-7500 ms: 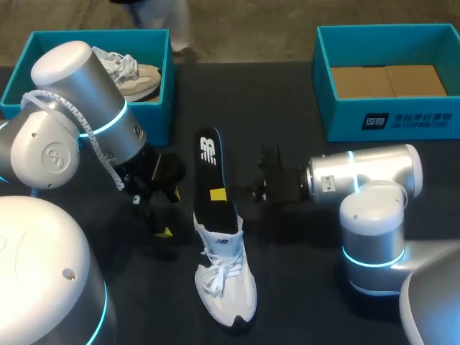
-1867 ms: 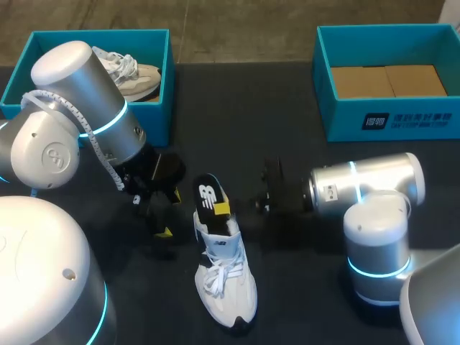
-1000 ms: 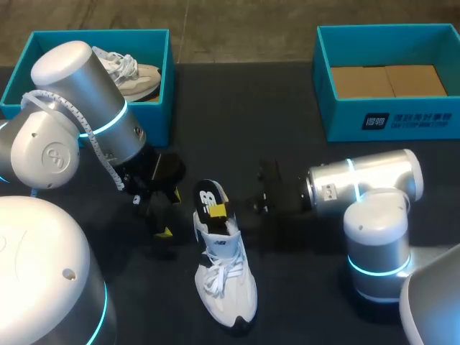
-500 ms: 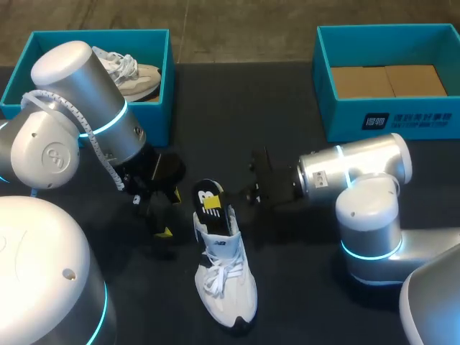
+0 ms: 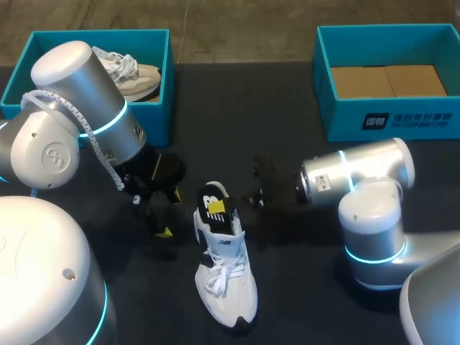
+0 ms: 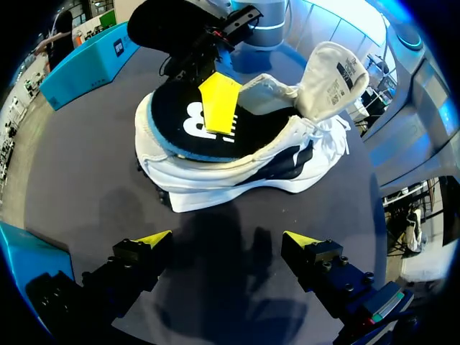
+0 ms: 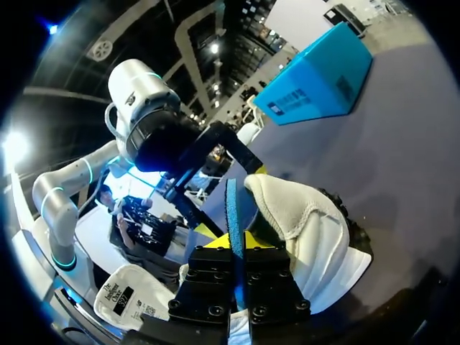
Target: Take the shoe out of the shoebox, open the shoe tongue, remove and reinsert the insole, then place the shoe into the shoebox
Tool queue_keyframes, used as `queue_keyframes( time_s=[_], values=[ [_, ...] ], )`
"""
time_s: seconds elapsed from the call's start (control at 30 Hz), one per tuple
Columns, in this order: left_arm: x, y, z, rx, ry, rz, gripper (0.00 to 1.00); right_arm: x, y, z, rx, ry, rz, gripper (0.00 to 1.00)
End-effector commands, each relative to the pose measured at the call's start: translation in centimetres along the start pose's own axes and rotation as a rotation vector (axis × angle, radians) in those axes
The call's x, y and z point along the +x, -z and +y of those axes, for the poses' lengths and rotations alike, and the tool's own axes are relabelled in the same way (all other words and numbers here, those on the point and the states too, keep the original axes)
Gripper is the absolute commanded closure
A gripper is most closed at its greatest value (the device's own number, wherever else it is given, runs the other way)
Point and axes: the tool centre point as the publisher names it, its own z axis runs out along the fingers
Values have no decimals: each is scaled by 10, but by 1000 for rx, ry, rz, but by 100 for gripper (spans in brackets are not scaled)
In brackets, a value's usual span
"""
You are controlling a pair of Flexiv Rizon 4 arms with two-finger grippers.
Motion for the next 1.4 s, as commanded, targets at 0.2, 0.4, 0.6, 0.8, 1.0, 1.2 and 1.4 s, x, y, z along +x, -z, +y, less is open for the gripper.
queue_keyframes(
  time_s=[0.2,0.4,0.6,0.8,1.0,1.2,1.4],
  values=[
    [1,0,0,-1,1,-3,0,4,4,-18,4,-13,-19,100],
    [1,0,0,-1,1,-3,0,5,5,-16,4,-3,-18,84],
    [1,0,0,-1,1,-3,0,10,8,-5,-1,32,-27,56],
    [1,0,0,-1,1,-3,0,8,8,5,3,49,-29,59],
    [1,0,0,-1,1,-3,0,5,6,10,4,54,-19,66],
    [1,0,0,-1,1,-3,0,8,8,13,-6,65,-22,68],
    [1,0,0,-1,1,-3,0,2,10,15,-28,45,-35,100]
  ],
)
